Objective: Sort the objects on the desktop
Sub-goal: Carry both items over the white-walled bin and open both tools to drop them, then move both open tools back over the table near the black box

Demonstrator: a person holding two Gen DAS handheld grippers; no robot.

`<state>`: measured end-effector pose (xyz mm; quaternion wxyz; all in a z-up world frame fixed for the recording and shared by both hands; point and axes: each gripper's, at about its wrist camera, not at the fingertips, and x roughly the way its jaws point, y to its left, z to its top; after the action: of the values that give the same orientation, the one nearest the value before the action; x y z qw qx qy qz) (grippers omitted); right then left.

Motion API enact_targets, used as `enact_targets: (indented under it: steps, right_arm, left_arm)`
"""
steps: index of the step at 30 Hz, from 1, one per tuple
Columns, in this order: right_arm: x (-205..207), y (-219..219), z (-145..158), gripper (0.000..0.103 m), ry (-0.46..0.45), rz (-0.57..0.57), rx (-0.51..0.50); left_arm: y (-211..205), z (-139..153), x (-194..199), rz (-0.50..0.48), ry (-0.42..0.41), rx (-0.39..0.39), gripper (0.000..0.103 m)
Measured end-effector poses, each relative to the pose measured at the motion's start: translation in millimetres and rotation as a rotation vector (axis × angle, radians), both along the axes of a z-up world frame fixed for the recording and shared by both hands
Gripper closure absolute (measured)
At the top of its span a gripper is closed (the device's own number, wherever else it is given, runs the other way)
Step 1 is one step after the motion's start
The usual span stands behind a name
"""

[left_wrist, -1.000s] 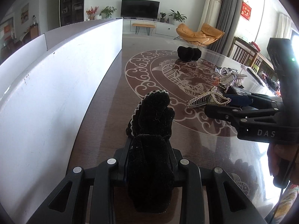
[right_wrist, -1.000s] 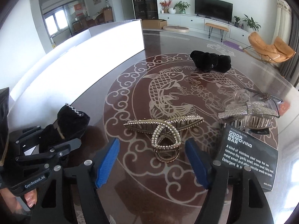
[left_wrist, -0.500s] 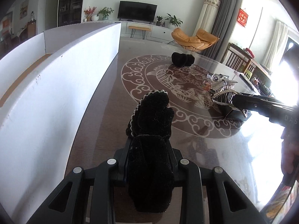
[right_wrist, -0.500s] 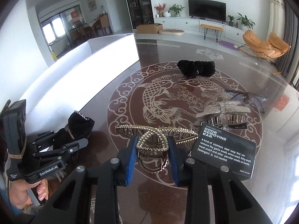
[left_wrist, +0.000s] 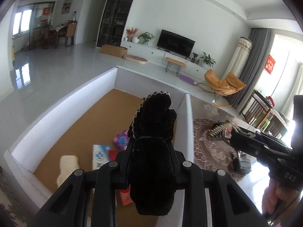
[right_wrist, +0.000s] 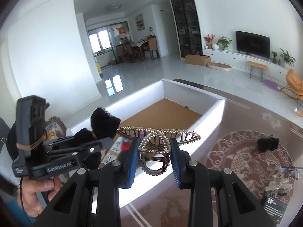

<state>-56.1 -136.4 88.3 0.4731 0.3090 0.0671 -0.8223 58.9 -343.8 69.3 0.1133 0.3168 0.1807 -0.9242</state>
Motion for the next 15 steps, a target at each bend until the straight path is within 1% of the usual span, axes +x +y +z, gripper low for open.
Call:
enact_targets:
  steps: [2,4,7,8,10,11,12,13,14,15]
  right_arm:
    - [17,-37,-8,0.071,-0.017,0.082,0.020]
    - [29,-69,-26,0.071,-0.050,0.145,0.065]
    - [39,-105,-60,0.071,-0.092,0.206,0.179]
    - [39,-112,-70,0.070,-0.114,0.218,0.213]
    - [34,-116,-85,0.067,-0.170,0.214,0.251]
    - [32,-113,-88,0.064,-0.189,0.206,0.249]
    - [31,-108,-87,0.053,-0.195,0.199,0.231]
    - [30,-101,-83,0.039,-0.188,0.190,0.206]
    - [29,-91,-78,0.033,-0.171,0.174,0.183]
    - [29,-82,-72,0.026,-0.145,0.151,0.158]
  left_arm:
    - [-34,-12,-1,0.054,-0.064,-0.008,0.074]
    - [-56,-28,-6,0.068,-0.143,-0.014,0.074]
    - [-75,-54,-12,0.111,-0.254,-0.006,0.071]
    - [-77,-62,-14,0.124,-0.279,0.003,0.068]
    - [-80,-71,-13,0.135,-0.291,0.025,0.055]
    - [-78,-72,-11,0.144,-0.282,0.028,0.041]
    - [-74,-71,-9,0.140,-0.261,0.020,0.037]
    - [-69,-70,-8,0.143,-0.255,0.004,0.034]
    - [-63,-68,-9,0.147,-0.253,-0.011,0.030]
    - [-56,-64,-13,0.141,-0.244,-0.020,0.030]
